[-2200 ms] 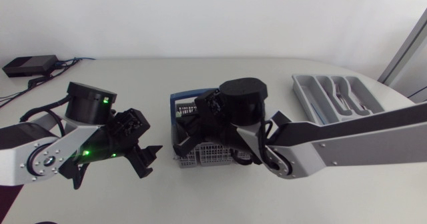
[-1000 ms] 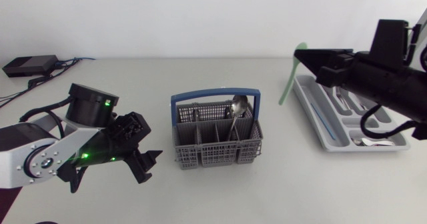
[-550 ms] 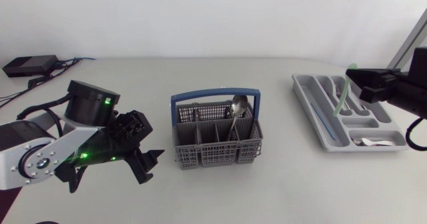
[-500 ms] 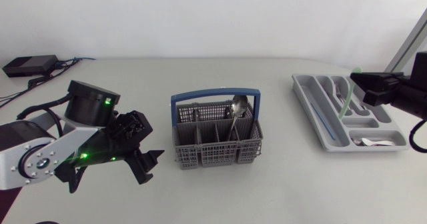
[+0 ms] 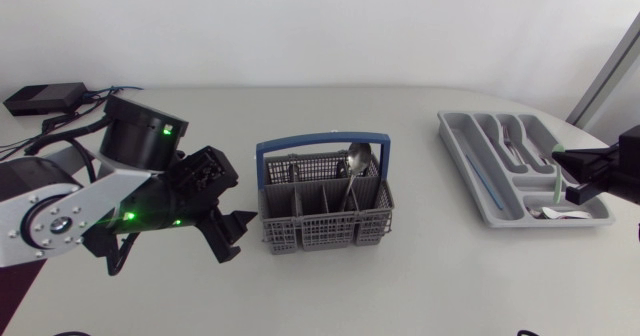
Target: Unload the cutlery basket into the drawer organizer.
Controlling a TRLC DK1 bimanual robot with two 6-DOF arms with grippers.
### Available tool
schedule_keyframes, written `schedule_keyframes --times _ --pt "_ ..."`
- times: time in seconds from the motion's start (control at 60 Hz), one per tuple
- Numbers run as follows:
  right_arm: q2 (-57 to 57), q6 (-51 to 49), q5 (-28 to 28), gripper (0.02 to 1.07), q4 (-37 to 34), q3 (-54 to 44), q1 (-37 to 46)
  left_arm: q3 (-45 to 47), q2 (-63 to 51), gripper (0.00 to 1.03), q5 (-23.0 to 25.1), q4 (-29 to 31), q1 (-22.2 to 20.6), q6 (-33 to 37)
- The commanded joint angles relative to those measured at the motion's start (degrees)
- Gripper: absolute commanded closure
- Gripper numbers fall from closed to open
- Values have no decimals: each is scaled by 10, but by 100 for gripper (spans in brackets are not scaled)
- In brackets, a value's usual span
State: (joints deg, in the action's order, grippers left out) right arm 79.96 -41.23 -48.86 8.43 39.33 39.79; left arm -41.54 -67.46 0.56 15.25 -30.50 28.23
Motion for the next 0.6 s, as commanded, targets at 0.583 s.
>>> schedule_keyframes --times 0.583 --pt "172 -318 3 101 4 51 60 -67 -46 24 -5 32 -26 -36"
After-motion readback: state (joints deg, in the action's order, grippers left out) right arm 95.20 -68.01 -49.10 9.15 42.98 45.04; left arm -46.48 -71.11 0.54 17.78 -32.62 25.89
